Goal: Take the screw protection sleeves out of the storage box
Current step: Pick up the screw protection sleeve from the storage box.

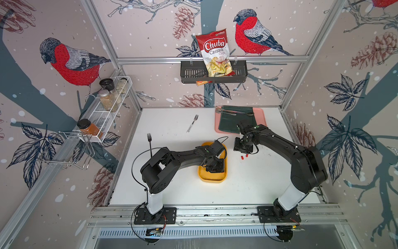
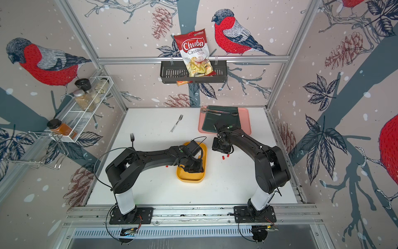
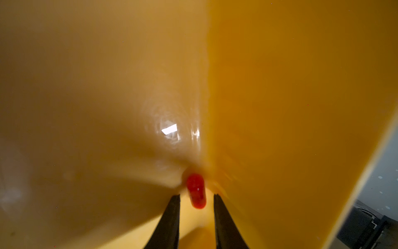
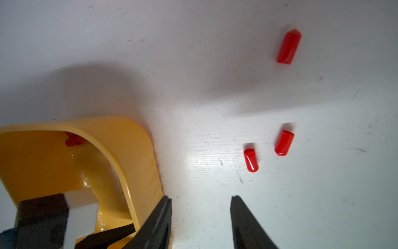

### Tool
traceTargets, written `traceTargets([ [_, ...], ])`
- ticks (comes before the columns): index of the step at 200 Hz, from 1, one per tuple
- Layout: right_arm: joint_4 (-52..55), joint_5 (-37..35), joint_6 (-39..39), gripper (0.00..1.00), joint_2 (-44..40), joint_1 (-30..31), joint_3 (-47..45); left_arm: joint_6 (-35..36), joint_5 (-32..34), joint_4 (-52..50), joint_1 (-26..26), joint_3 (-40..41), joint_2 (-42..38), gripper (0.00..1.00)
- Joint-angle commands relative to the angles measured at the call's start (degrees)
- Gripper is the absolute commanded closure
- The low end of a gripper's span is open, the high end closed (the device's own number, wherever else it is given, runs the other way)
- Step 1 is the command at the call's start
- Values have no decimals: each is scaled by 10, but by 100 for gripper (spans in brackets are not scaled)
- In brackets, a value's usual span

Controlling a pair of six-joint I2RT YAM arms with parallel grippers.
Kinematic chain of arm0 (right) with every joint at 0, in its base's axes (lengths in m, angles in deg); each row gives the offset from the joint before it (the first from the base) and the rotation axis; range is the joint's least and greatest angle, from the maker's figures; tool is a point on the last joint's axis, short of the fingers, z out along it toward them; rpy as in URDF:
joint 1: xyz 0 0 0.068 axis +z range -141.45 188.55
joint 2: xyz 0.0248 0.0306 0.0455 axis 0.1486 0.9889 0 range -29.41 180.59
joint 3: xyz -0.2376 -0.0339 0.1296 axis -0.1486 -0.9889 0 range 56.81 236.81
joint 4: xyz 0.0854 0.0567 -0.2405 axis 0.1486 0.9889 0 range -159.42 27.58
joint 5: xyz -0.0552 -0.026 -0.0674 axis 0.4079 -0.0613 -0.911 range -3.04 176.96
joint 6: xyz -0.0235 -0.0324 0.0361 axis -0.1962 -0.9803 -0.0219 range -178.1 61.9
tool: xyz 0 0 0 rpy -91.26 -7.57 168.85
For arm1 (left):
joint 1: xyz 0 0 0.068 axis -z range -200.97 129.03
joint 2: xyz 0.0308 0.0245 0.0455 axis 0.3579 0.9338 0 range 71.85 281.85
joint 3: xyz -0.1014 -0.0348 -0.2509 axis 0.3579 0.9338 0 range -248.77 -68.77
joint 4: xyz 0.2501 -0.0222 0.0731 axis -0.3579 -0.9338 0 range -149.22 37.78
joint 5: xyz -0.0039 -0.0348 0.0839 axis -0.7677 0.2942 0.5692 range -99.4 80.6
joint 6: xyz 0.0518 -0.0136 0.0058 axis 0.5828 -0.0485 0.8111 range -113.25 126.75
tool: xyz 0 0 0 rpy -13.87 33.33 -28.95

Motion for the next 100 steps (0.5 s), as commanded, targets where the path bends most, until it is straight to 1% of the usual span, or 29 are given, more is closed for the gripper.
traceTargets([
  [1, 4, -8, -5, 51, -4, -1, 0, 10, -3, 9, 2, 0, 11, 76],
  [32, 4, -9, -4, 51, -7, -2, -3, 11, 7, 5, 2, 0, 12, 92],
  [48, 4, -10, -4, 51, -7, -2, -3, 14, 19, -3, 1, -6, 7, 97],
  [75, 5, -9, -4, 51, -9, -2, 0, 20, 43, -25, -5, -17, -16, 99],
  [100, 7, -10, -5, 51, -10, -3, 1, 29, 62, -45, -27, -18, -47, 99],
])
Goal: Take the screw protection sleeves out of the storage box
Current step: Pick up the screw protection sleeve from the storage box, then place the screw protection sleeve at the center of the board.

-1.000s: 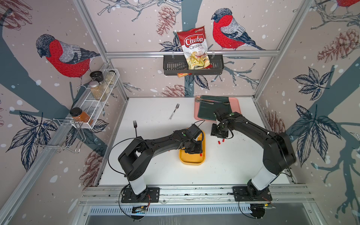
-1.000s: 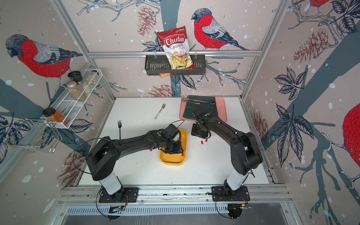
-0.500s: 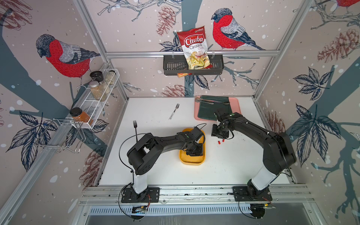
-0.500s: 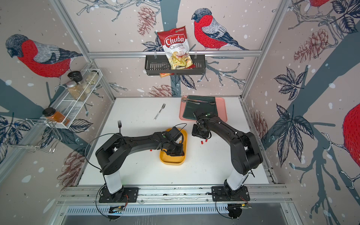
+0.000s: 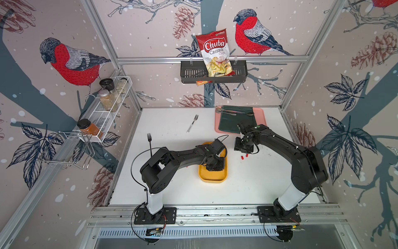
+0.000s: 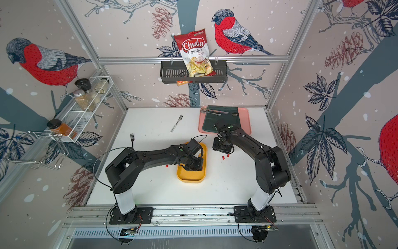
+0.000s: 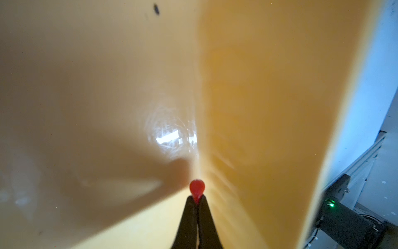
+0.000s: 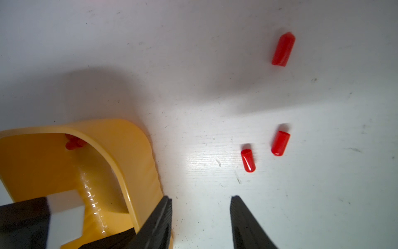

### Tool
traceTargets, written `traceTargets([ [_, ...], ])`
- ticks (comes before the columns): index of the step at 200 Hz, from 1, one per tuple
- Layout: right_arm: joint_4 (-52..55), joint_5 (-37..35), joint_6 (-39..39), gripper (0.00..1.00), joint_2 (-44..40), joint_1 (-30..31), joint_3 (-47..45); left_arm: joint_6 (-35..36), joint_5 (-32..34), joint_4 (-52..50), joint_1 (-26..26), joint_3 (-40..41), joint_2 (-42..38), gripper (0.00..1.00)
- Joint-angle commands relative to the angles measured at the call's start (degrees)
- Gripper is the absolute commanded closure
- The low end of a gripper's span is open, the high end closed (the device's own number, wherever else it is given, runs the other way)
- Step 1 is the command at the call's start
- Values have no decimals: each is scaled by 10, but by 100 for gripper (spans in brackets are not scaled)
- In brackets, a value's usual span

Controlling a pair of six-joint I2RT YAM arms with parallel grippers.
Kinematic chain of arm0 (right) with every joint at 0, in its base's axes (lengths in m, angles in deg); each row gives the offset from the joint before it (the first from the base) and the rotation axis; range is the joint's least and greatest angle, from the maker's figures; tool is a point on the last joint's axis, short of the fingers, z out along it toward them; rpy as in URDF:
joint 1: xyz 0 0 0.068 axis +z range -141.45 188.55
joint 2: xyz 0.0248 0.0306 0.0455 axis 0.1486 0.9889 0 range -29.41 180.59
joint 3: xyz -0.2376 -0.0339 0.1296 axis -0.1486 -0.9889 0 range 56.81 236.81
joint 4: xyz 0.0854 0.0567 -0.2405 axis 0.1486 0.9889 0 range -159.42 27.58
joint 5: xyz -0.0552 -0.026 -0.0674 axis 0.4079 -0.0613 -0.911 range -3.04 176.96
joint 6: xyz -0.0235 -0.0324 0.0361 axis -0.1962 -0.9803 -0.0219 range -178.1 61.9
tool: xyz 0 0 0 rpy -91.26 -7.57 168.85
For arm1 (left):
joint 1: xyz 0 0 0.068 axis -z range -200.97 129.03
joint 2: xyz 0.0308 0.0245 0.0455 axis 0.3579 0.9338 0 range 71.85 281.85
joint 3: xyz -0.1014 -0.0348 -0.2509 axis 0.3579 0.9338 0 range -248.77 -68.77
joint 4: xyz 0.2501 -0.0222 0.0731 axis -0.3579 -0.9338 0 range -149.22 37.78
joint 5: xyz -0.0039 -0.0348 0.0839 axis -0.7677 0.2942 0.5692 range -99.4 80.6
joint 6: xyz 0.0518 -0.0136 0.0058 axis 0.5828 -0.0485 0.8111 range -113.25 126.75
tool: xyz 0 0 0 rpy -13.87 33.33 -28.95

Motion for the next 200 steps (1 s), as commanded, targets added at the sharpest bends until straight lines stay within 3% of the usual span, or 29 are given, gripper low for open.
traceTargets([
  [1, 7, -8, -5, 51, -5, -1, 2, 18, 36, -30, -17, -5, -26, 99],
  [200, 5, -4, -7, 51, 1, 1, 2, 89, 94, -146, -170, 68, -185, 98],
])
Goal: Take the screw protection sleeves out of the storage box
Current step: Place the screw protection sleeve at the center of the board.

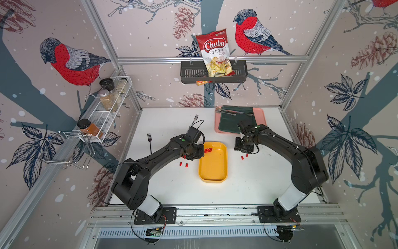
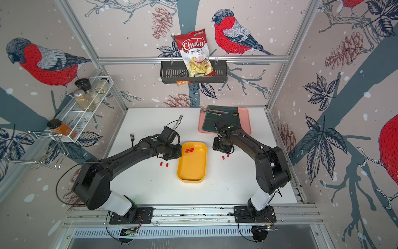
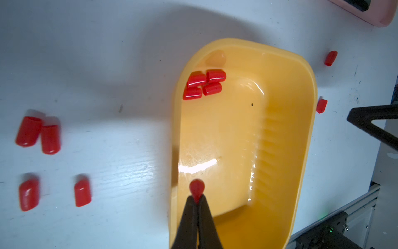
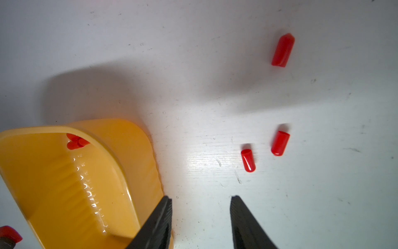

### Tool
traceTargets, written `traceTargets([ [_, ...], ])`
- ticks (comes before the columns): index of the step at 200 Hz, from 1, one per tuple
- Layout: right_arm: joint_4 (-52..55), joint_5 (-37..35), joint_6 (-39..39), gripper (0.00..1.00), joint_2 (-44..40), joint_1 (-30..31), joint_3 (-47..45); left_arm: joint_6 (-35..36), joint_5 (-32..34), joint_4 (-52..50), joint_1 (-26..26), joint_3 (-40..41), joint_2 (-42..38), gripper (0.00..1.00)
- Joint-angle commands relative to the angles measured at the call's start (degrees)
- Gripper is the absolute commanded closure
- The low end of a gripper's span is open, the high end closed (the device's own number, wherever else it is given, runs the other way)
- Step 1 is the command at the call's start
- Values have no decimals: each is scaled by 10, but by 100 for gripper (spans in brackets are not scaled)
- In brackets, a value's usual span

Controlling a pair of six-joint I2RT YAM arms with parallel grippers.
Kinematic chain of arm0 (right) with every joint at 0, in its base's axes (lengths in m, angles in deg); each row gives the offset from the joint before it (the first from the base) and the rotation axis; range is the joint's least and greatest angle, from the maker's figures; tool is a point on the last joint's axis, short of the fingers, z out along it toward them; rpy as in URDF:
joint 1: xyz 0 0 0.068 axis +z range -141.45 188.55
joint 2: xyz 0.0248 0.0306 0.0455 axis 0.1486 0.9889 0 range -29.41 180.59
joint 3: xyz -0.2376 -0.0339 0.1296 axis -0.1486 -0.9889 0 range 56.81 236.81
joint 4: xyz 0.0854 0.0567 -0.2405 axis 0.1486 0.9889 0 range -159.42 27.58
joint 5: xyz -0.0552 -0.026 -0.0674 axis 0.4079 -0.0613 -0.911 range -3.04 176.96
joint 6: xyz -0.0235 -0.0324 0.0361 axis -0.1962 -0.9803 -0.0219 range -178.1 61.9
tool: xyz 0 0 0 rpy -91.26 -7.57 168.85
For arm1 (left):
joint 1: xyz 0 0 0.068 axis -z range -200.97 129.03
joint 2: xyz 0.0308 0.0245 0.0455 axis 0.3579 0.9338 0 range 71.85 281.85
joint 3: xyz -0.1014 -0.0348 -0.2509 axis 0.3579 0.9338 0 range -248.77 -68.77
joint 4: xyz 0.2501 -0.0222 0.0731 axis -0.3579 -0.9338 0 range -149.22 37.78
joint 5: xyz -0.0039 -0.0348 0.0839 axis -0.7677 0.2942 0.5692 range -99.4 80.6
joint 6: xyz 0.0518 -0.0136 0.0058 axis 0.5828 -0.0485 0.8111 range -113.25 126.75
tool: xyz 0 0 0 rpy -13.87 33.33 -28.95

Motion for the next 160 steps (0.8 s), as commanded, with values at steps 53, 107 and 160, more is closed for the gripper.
traceTargets([
  [53, 6, -3, -9, 51, 6, 0, 7, 31, 78, -23, -12, 58, 7, 97],
  [107, 8, -2, -11, 51, 12, 1, 7, 32, 106, -12, -11, 74, 36, 97],
  [160, 7, -1, -11, 51, 15, 1, 6, 32, 108, -5, -11, 73, 44, 89],
])
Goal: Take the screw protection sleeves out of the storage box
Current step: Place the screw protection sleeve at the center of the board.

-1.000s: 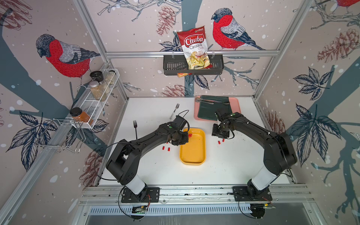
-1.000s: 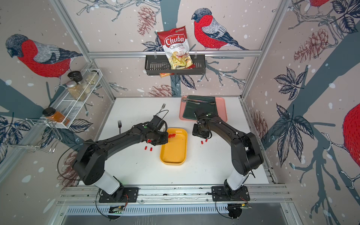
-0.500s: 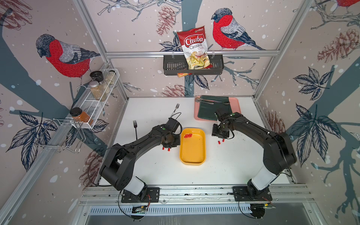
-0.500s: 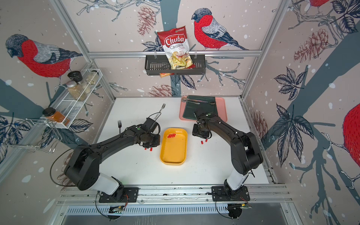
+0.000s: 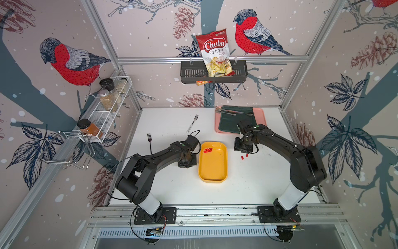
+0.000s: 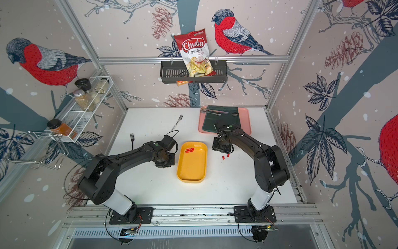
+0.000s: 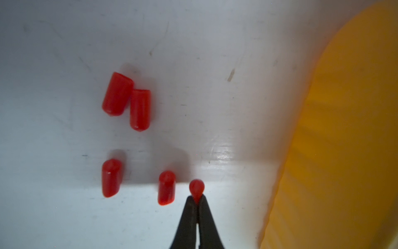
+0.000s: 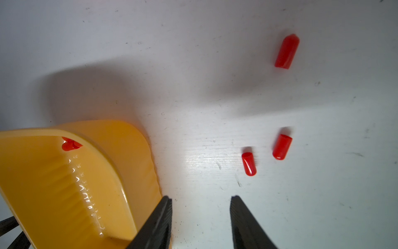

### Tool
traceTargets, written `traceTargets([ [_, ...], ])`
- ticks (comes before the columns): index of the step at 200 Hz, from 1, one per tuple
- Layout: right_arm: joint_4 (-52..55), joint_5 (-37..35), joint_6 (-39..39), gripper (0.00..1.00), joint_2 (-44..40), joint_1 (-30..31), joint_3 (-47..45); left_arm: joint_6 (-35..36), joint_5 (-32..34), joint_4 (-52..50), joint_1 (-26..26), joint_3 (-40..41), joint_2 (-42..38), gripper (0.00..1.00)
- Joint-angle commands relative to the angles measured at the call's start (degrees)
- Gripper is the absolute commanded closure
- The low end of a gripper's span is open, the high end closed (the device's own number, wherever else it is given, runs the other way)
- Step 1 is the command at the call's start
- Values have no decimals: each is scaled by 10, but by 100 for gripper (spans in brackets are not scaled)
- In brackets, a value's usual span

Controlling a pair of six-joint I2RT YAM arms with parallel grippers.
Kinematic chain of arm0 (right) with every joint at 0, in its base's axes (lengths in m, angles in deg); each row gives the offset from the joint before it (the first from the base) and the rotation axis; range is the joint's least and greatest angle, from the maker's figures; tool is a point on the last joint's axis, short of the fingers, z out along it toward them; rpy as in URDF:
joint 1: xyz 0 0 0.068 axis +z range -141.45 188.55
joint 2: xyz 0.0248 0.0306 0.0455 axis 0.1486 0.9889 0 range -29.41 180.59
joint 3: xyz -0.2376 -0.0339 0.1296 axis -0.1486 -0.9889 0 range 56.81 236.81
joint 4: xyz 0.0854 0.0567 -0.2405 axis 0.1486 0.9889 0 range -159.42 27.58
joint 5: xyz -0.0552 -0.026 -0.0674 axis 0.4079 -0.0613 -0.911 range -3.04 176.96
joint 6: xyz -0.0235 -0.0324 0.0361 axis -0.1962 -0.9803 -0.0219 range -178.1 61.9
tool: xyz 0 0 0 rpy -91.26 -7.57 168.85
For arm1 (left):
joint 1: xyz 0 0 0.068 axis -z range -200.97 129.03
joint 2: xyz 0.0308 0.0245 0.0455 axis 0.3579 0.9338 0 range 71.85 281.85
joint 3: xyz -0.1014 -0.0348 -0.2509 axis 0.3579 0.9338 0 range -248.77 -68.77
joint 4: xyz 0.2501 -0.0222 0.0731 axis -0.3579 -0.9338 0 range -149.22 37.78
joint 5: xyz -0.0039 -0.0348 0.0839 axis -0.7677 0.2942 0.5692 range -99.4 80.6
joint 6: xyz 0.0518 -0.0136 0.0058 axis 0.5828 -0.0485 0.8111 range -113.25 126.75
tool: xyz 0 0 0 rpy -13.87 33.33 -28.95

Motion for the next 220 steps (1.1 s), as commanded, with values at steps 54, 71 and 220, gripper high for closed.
traceTargets([
  [54, 6, -1, 1, 51, 3, 2, -1, 5, -3, 17, 3, 2, 3, 82],
  [71, 6, -1, 2, 51, 4, 1, -2, 5, -5, 19, 4, 4, 3, 79],
  [220, 8, -1, 11, 51, -12, 6, 12, -17, -48, 17, 27, -105, -49, 68],
])
